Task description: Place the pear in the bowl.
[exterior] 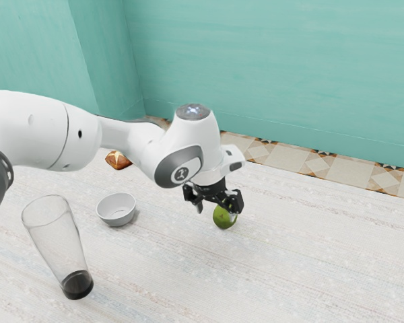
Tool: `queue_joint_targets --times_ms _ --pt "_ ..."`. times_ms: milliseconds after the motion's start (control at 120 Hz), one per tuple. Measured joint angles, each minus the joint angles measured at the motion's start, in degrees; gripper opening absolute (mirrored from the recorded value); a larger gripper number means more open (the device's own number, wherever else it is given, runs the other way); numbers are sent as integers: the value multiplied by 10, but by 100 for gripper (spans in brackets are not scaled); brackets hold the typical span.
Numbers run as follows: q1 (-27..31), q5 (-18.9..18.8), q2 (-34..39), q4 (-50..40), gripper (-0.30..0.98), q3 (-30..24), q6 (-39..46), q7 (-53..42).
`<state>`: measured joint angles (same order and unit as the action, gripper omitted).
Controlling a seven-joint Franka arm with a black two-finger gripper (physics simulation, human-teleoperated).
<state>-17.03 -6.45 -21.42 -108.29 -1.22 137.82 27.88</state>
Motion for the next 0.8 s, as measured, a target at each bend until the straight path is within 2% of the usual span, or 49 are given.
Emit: queue_joint_targets --times_ms 225,333,500,800 --pt "7 -107 -30 7 67 10 82 76" --pt "4 -139 -38 14 67 7 102 99" --pt "4 -157 -56 5 67 5 134 127" --pt "4 -164 -68 3 67 5 159 145"
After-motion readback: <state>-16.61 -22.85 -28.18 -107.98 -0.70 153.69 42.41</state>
